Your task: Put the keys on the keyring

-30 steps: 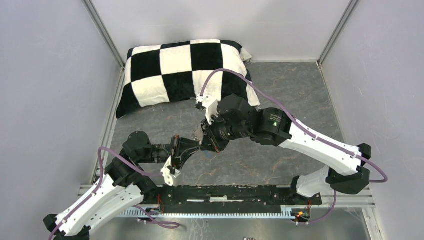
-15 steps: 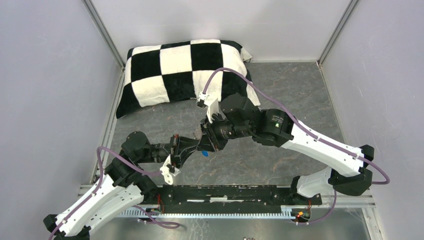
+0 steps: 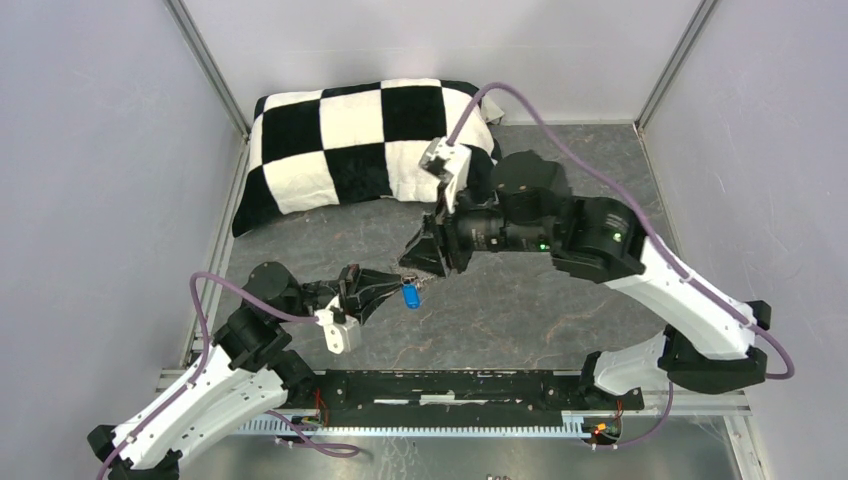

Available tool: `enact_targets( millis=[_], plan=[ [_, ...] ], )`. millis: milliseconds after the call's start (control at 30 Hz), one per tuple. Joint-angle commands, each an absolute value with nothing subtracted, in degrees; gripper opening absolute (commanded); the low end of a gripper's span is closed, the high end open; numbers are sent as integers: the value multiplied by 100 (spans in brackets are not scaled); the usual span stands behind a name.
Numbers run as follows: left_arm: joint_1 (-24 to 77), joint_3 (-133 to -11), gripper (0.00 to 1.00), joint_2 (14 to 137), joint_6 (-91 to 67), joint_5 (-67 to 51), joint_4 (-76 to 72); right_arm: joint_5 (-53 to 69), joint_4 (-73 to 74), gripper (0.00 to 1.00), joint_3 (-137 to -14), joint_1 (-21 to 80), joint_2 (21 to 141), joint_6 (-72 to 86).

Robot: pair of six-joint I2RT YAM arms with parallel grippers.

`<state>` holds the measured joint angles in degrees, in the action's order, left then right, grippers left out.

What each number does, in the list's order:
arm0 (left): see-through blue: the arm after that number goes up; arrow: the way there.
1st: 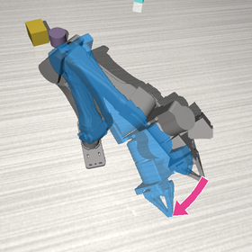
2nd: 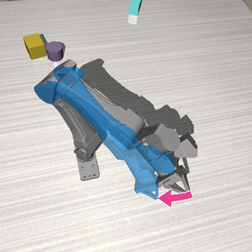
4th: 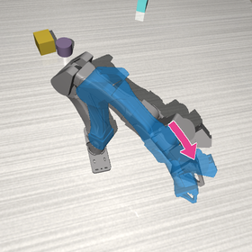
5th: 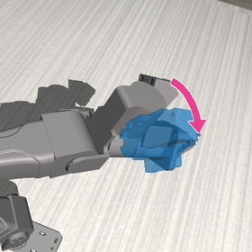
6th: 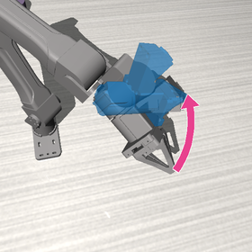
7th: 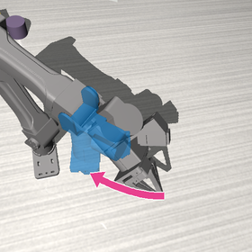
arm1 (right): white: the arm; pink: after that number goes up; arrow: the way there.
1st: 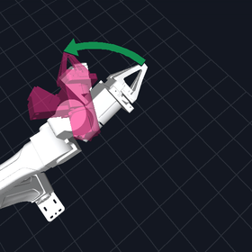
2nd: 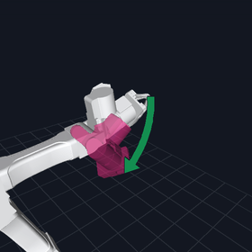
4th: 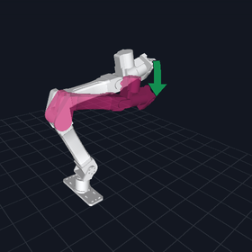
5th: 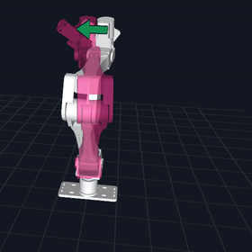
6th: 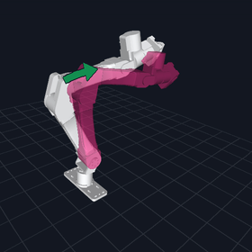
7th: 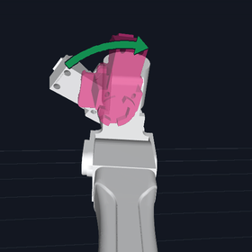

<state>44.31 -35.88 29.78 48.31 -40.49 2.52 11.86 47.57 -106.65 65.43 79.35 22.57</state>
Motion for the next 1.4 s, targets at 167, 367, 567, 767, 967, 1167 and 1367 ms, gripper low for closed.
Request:
enact_targets(
  millis=[167, 367, 567, 767, 967, 1167, 1367],
  plan=[
    [4430, -4080, 2, 3136, 2261, -3571, -939, 596, 4979, 38, -10488, 6392, 7189, 857],
    [4430, -4250, 2, 3406, 959, -3232, -1543, 596, 3978, 73, -9294, 6448, 6231, -521],
    [4421, -4543, 2, 3707, -180, -2747, -1825, 354, 3031, 98, -8374, 6519, 5428, -1946],
    [4421, -4663, 2, 3842, -607, -2575, -2063, 1096, 2481, 97, -7824, 6539, 5422, -2331],
    [4421, -4806, 2, 3878, -583, -2692, -2229, 1894, 2526, 25, -7940, 6555, 5902, -2138],
    [4420, -4836, 2, 3817, -392, -2832, -2298, 1965, 2265, 3, -7781, 6578, 5870, -1931],
    [4421, -4752, 2, 3748, -134, -2952, -2235, 1996, 2053, 5, -7902, 6645, 6000, -1812]
  ],
)
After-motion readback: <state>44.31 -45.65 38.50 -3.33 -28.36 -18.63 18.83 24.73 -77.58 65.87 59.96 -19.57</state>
